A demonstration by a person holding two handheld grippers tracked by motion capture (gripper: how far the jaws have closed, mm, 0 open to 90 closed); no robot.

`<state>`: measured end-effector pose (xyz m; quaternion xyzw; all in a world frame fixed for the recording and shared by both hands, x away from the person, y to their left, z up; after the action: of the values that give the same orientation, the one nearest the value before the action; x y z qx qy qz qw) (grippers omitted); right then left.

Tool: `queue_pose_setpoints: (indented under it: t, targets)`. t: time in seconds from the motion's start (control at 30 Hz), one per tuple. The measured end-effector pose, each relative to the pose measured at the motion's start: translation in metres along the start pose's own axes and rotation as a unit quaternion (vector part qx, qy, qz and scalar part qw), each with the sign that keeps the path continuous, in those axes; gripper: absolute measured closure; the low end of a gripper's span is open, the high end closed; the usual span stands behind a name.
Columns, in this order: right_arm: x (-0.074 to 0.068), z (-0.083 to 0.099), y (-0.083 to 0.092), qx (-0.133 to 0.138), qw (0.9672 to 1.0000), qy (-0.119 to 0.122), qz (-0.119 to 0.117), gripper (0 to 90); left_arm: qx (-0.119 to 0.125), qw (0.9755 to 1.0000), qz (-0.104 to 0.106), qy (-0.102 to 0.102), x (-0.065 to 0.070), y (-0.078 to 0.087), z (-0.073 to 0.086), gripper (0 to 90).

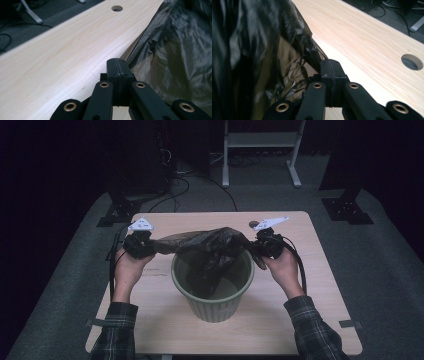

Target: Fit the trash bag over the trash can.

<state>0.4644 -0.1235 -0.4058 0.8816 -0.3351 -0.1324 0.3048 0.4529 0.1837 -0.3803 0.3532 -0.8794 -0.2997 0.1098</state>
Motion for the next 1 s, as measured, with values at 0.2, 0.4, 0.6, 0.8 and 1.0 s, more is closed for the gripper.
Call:
queue_pose_setpoints:
  t: [0.2, 0.4, 0.6, 0.8, 1.0]
  targets:
    - [0.013, -0.002, 0.034, 0.058, 0.9980, -0.023, 0.010, 72.9, 0.014, 0.9998, 0.014, 0.004, 0.001, 0.004, 0.002, 90.0]
    - [0.016, -0.021, 0.087, 0.126, 0.9910, -0.036, -0.026, 66.2, 0.019, 0.9997, 0.017, -0.001, 0.005, 0.006, -0.002, 90.0]
    - [-0.016, -0.039, 0.103, 0.152, 0.9783, -0.002, -0.141, 56.3, 0.023, 0.9995, 0.021, -0.006, 0.010, 0.007, -0.007, 90.0]
    - [-0.034, -0.031, 0.089, 0.130, 0.9759, 0.021, -0.174, 90.0, 0.021, 0.9995, 0.023, -0.009, 0.012, 0.010, -0.007, 90.0]
    - [-0.062, -0.002, 0.104, 0.136, 0.9699, 0.040, -0.198, 90.0, 0.018, 0.9995, 0.024, -0.009, 0.017, 0.014, 0.002, 90.0]
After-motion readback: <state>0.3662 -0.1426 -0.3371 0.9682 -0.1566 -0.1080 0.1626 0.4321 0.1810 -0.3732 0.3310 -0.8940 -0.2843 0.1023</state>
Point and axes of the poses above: each handheld gripper's, and its own axes: y roughly backward along the jaws, z roughly out of its underside, x roughly to its right, the point moved 8 cm from there along -y, roughly forward along the jaws, and after that the axes turned 1 degree about -z, right-handed, at the moved point
